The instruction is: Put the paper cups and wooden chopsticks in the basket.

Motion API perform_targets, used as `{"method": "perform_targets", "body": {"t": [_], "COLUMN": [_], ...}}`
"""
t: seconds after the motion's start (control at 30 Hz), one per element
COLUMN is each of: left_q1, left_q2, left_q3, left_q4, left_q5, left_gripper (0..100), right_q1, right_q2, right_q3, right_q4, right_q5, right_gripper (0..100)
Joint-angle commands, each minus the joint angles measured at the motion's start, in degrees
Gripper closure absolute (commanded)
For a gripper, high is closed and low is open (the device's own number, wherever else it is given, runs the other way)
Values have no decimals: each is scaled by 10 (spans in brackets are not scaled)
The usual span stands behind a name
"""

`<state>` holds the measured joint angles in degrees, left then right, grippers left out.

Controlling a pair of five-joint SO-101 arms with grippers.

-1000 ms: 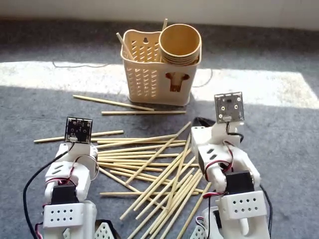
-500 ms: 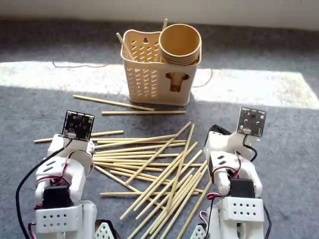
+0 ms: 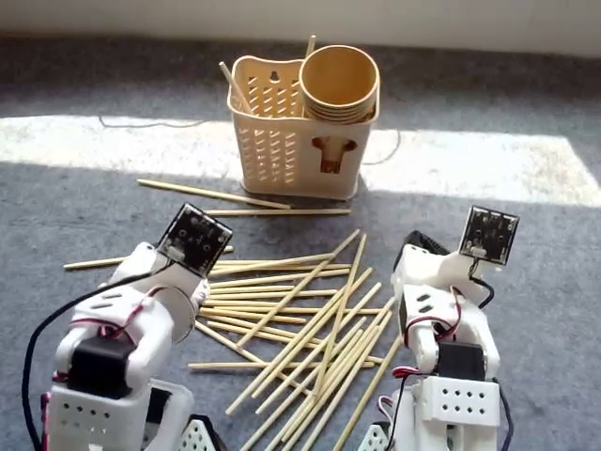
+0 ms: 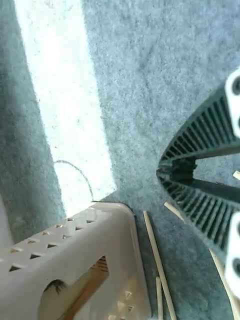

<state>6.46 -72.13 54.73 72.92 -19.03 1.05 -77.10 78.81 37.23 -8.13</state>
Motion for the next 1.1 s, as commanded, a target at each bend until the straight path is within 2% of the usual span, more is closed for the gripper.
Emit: {"method": "perform_targets", "body": {"t": [0.0, 0.23, 0.57, 0.93, 1.07], "left_q1": [46, 120, 171, 204, 213], "left_q2": [126, 328, 555, 793, 859], "left_q3": [-77, -170, -292, -460, -511], "left_q4": [2, -9, -71, -67, -62], "left_q5": [-1, 30, 27, -74, -91], "left_gripper": [988, 902, 895, 905, 905], "right_q1": [23, 29, 52, 53, 53], "right_q2": [-8, -8, -8, -8, -8], "right_q3": [-3, -3, -2, -2, -3], "right_q4": [-18, -18, -35, -35, -35], "right_q5": [-7, -7, -7, -7, -7], "right_gripper": [993, 993, 993, 993, 993]}}
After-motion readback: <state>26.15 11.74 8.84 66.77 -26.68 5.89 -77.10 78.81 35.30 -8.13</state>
